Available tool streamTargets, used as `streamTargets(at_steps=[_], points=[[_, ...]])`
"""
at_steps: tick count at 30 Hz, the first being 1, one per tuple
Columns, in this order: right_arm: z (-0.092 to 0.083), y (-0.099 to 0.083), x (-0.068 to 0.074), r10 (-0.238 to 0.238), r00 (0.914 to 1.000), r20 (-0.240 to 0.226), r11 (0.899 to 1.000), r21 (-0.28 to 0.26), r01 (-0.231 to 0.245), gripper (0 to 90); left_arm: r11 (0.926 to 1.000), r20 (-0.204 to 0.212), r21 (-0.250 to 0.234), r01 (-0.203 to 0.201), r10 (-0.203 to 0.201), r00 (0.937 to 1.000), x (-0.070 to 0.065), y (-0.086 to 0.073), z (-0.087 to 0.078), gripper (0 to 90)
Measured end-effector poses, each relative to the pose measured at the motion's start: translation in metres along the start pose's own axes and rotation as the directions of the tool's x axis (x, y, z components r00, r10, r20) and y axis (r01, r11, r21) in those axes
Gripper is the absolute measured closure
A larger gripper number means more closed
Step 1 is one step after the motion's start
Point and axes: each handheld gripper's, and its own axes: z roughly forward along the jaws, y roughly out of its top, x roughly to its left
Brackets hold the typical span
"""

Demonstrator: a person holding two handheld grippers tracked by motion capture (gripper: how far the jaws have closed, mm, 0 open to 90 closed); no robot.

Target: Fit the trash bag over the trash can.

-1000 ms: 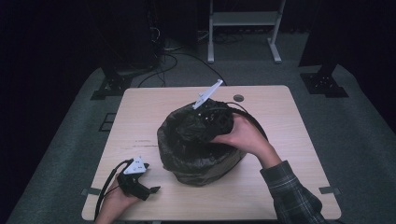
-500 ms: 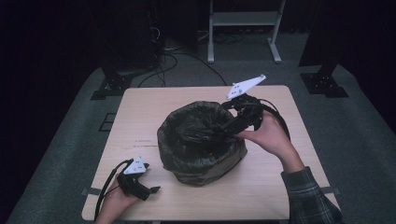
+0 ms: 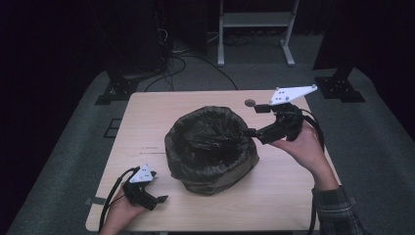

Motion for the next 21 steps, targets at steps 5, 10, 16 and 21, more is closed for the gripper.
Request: streamTargets(at_steps=[5, 10, 16, 21], points=[[-0.012, -0.015, -0.004, 0.016, 0.9997, 0.019, 1.0, -0.025, -0.016, 9.4, 1.0, 0.0, 0.001, 0.0, 0.0, 1.0, 0.0, 0.0, 0.0, 0.0], [-0.022, -0.033, -0.005, 0.034, 0.9986, 0.041, 0.998, -0.052, -0.032, 9.4, 1.0, 0.0, 0.001, 0.0, 0.0, 1.0, 0.0, 0.0, 0.0, 0.0], [-0.029, -0.053, -0.004, 0.059, 0.9962, 0.064, 0.995, -0.082, -0.054, 9.3, 1.0, 0.0, 0.0, 0.0, 0.0, 1.0, 0.0, 0.0, 0.0, 0.0], [-0.032, -0.068, -0.003, 0.067, 0.9949, 0.075, 0.994, -0.095, -0.06, 9.4, 1.0, 0.001, 0.002, -0.001, 0.001, 1.0, 0.0, 0.0, 0.0, 0.0]])
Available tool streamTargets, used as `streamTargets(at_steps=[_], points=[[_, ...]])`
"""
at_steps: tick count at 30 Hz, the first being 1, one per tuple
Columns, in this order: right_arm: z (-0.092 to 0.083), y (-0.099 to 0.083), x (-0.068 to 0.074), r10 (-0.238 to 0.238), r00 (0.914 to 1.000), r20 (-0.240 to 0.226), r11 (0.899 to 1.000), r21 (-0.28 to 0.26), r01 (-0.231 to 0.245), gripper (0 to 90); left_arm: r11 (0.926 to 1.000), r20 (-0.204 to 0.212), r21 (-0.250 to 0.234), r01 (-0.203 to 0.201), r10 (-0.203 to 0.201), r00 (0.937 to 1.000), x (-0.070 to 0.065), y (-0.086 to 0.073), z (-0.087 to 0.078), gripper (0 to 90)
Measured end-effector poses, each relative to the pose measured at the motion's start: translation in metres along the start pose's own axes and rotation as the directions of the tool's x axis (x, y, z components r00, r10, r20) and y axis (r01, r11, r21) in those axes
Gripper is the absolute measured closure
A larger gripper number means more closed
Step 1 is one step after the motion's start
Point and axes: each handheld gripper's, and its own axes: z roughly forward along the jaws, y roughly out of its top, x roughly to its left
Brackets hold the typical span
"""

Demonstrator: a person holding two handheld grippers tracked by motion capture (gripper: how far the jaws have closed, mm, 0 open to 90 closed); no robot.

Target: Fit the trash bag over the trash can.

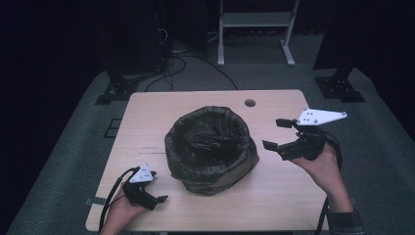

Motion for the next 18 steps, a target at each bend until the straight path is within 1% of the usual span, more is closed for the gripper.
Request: streamTargets(at_steps=[8, 13, 18], points=[[-0.001, -0.03, 0.002, 0.015, 0.9998, 0.016, 1.0, -0.003, -0.015, 9.3, 1.0, 0.0, 0.0, 0.0, 0.0, 1.0, 0.0, 0.0, 0.0, 0.0], [-0.001, -0.046, 0.002, 0.033, 0.999, 0.03, 0.999, -0.001, -0.032, 9.4, 1.0, 0.0, 0.0, 0.0, 0.0, 1.0, 0.0, 0.0, 0.0, 0.0], [-0.004, -0.062, 0.0, 0.053, 0.9975, 0.048, 0.999, -0.013, -0.052, 9.3, 1.0, 0.0, 0.0, 0.0, 0.0, 1.0, 0.0, 0.0, 0.0, 0.0]])
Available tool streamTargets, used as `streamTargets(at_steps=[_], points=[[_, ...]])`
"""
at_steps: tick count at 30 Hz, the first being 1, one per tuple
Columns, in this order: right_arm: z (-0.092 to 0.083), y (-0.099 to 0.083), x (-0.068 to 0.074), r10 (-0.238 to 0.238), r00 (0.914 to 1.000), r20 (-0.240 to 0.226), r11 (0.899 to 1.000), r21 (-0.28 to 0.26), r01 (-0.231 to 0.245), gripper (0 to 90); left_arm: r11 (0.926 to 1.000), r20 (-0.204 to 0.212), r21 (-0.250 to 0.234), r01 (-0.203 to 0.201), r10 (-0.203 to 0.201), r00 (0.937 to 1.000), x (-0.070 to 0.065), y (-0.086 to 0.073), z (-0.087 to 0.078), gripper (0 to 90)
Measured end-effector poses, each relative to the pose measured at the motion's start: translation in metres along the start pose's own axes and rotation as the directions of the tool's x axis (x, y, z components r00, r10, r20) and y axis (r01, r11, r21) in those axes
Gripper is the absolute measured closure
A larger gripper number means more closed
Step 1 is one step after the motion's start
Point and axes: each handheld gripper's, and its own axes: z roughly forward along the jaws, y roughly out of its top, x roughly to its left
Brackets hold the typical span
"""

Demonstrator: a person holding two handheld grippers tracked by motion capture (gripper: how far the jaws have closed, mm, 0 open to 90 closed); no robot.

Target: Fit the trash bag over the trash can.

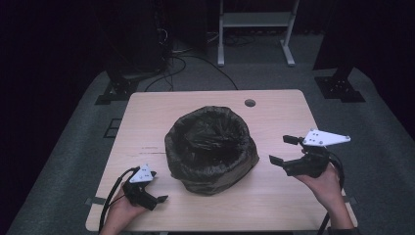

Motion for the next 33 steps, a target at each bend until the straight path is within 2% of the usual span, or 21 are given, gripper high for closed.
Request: streamTargets(at_steps=[5, 13, 19, 24, 29, 33], points=[[-0.001, -0.018, -0.005, 0.021, 0.9994, 0.026, 1.0, 0.007, -0.021, 9.4, 1.0, -0.001, -0.001, 0.001, -0.001, 1.0, 0.0, 0.0, 0.0, 0.0], [0.004, -0.048, -0.012, 0.06, 0.9962, 0.063, 0.997, 0.048, -0.063, 9.3, 1.0, 0.0, -0.001, 0.001, -0.001, 1.0, 0.0, 0.0, 0.0, 0.0], [0.005, -0.069, -0.015, 0.058, 0.9927, 0.106, 0.994, 0.084, -0.067, 9.3, 1.0, 0.002, -0.001, -0.001, 0.001, 1.0, 0.0, 0.0, 0.0, 0.0], [0.006, -0.089, -0.016, 0.065, 0.9882, 0.139, 0.988, 0.128, -0.083, 9.3, 1.0, 0.003, -0.001, -0.002, 0.002, 1.0, 0.0, 0.0, 0.0, 0.0], [0.005, -0.104, -0.017, 0.074, 0.9837, 0.164, 0.985, 0.142, -0.097, 9.3, 1.0, 0.003, -0.001, -0.001, 0.001, 1.0, 0.0, 0.0, 0.0, 0.0], [0.005, -0.114, -0.018, 0.086, 0.9822, 0.167, 0.981, 0.158, -0.113, 9.3, 1.0, 0.003, -0.001, -0.001, 0.001, 1.0, 0.0, 0.0, 0.0, 0.0]])
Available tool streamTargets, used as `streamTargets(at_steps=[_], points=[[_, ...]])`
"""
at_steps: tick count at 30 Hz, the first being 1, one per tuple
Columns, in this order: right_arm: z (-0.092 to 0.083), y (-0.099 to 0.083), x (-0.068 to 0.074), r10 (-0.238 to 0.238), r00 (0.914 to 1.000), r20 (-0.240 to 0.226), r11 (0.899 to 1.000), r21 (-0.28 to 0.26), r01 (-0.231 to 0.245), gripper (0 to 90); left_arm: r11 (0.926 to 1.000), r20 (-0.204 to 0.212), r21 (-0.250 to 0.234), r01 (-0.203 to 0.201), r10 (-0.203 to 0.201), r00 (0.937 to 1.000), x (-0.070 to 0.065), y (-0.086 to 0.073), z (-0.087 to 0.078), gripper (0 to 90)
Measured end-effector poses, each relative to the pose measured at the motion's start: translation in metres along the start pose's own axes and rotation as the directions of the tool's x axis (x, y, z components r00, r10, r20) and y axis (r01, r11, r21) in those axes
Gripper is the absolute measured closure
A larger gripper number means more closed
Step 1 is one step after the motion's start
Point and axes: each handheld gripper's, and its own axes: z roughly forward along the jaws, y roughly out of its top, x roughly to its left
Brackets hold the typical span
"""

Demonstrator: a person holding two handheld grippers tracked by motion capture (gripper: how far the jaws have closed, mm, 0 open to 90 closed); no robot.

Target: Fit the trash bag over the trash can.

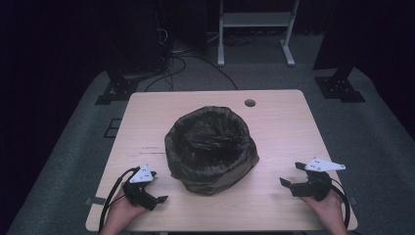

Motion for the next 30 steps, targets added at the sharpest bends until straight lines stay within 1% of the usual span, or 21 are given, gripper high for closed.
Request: streamTargets(at_steps=[6, 8, 11, 12, 15, 18, 21, 30], points=[[0.002, -0.013, -0.002, 0.011, 0.9998, 0.017, 1.0, 0.019, -0.012, 9.3, 1.0, 0.0, 0.0, 0.0, 0.0, 1.0, 0.0, 0.0, 0.0, 0.0], [0.002, -0.014, -0.002, 0.02, 0.9995, 0.023, 0.999, 0.04, -0.021, 9.3, 1.0, 0.001, 0.0, -0.001, 0.001, 1.0, 0.0, 0.0, 0.0, 0.0], [0.002, -0.015, -0.002, 0.013, 0.9994, 0.03, 0.999, 0.038, -0.015, 9.3, 1.0, 0.001, 0.0, -0.001, 0.001, 1.0, 0.0, 0.0, 0.0, 0.0], [0.003, -0.014, -0.001, 0.011, 0.9993, 0.035, 0.999, 0.051, -0.013, 9.4, 1.0, 0.002, 0.0, -0.002, 0.002, 1.0, 0.0, 0.0, 0.0, 0.0], [0.004, -0.014, 0.0, -0.006, 0.9989, 0.046, 0.998, 0.067, 0.003, 9.4, 1.0, 0.002, 0.0, -0.002, 0.002, 1.0, 0.0, 0.0, 0.0, 0.0], [0.007, -0.014, 0.002, -0.022, 0.9982, 0.055, 0.995, 0.097, 0.017, 9.4, 1.0, 0.002, 0.0, -0.003, 0.003, 1.0, 0.0, 0.0, 0.0, 0.0], [0.012, -0.013, 0.004, -0.031, 0.9979, 0.056, 0.987, 0.159, 0.021, 9.2, 1.0, 0.003, 0.0, -0.003, 0.003, 1.0, 0.0, 0.0, 0.0, 0.0], [0.013, -0.013, 0.004, -0.026, 0.9984, 0.05, 0.987, 0.162, 0.017, 9.2, 1.0, 0.003, 0.0, -0.004, 0.004, 1.0, 0.0, 0.0, 0.0, 0.0]])
